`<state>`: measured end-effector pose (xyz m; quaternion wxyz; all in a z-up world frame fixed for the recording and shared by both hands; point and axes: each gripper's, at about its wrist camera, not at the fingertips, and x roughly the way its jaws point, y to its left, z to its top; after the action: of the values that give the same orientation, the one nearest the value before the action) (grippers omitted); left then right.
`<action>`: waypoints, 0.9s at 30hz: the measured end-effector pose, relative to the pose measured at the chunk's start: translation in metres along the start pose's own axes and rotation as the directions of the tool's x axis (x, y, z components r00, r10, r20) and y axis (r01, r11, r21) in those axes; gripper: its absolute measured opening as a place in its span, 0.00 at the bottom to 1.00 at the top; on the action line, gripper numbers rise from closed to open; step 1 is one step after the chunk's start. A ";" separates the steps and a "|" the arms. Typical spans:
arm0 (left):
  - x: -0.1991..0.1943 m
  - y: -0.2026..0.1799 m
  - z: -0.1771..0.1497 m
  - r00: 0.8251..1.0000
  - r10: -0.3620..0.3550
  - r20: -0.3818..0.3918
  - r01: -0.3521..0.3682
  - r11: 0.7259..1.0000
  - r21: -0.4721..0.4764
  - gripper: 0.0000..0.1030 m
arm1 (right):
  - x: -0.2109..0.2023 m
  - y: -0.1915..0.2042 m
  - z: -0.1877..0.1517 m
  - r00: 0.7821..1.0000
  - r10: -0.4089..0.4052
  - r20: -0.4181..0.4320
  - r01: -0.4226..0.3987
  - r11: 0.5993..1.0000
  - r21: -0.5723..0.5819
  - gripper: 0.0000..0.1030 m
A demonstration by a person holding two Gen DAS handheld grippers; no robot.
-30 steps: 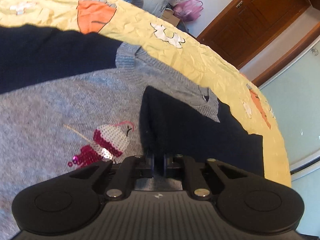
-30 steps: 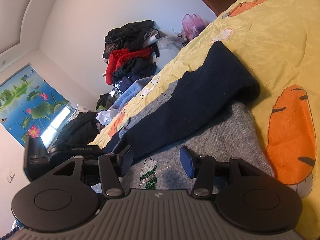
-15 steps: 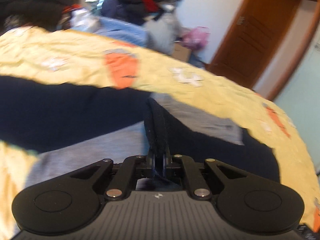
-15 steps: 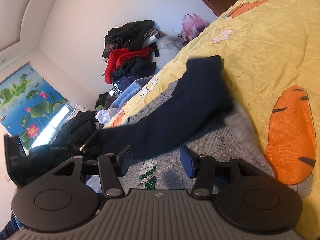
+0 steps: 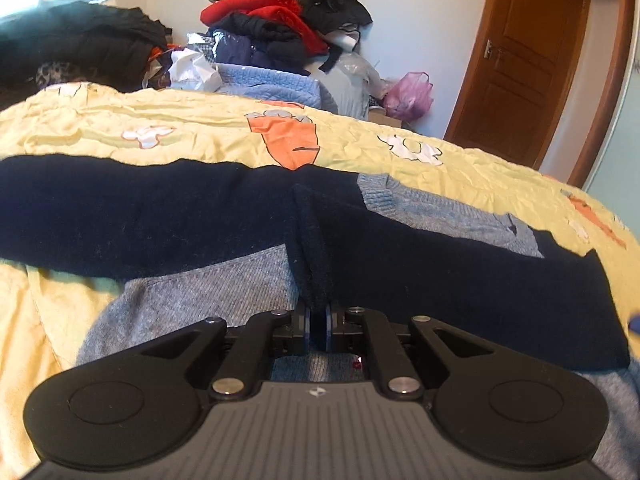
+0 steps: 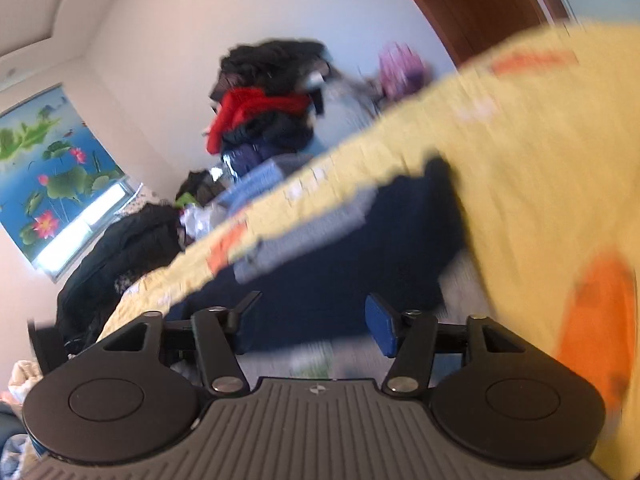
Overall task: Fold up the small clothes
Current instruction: 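Grasp the other navy sleeve cuff with the left tool, then carry the held sleeve across the sweater body with the left tool, release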
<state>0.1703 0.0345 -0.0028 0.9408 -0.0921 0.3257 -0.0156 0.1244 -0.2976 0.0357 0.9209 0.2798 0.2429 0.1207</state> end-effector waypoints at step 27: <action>-0.077 0.206 0.035 0.969 0.236 0.077 -0.178 0.877 -0.447 0.71 | 0.103 0.014 0.005 0.938 -0.333 -0.097 0.250 0.843 -0.476 0.90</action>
<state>0.1249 0.2491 0.0329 0.9114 -0.2658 0.2676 0.1645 0.2141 -0.2516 0.0086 0.9431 0.0037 0.3276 0.0567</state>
